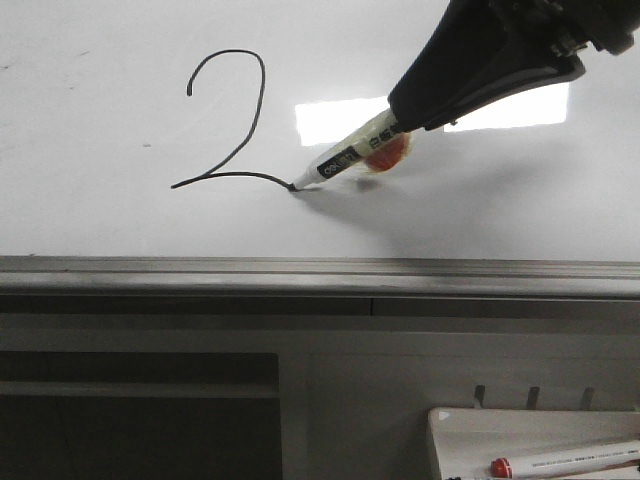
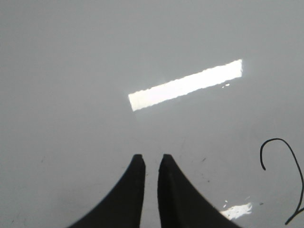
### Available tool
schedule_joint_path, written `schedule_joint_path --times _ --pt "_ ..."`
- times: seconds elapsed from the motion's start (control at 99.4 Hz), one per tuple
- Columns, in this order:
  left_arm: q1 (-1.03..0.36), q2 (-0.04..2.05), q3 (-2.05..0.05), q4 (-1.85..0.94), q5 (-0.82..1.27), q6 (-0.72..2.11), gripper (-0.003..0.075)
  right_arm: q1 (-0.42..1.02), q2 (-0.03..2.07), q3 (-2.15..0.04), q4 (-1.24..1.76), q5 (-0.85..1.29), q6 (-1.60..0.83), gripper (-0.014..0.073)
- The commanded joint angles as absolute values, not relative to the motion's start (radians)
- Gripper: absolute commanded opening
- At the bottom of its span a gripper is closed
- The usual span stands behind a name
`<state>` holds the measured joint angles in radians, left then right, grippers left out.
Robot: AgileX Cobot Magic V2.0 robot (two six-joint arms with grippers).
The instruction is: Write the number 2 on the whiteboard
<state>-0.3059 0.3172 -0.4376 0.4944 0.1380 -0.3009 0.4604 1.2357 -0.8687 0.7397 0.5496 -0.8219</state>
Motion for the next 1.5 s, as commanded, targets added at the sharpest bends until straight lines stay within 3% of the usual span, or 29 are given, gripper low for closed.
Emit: schedule_joint_path --times 0.0,0.201,0.413,0.634,0.725,1.057,1.349,1.399,1.489 --pt "-0.306 0.325 -0.469 0.497 0.044 -0.300 0.0050 0.469 1.190 -0.887 0.718 0.495 -0.820 -0.0050" --pt "-0.334 0.325 -0.469 0.497 -0.029 -0.296 0.0052 0.553 1.102 -0.912 0.722 0.521 -0.841 -0.0050" --pt "-0.485 0.436 -0.440 0.616 -0.174 -0.296 0.0058 0.608 1.118 -0.986 0.697 0.555 -0.862 -0.0050" --pt "-0.671 0.637 -0.438 0.854 -0.257 -0.291 0.0275 0.623 1.176 -1.050 0.656 0.599 -0.862 -0.0050" --pt "-0.700 0.734 -0.438 0.856 -0.258 -0.291 0.0317 0.646 1.188 -1.054 0.653 0.592 -0.862 -0.0050" --pt "-0.698 1.005 -0.509 0.856 -0.299 -0.231 0.0316 0.696 1.194 -1.059 0.652 0.586 -0.862 -0.0050" --pt "-0.698 1.061 -0.557 0.856 -0.300 -0.230 0.0310 0.712 1.194 -1.059 0.654 0.569 -0.862 -0.0050" --pt "-0.698 1.061 -0.557 0.856 -0.300 -0.230 0.0279 0.712 1.194 -1.059 0.654 0.561 -0.862 -0.0050" --pt "-0.698 1.061 -0.557 0.856 -0.300 -0.230 0.0146 0.712 1.194 -1.059 0.654 0.558 -0.862 -0.0050"
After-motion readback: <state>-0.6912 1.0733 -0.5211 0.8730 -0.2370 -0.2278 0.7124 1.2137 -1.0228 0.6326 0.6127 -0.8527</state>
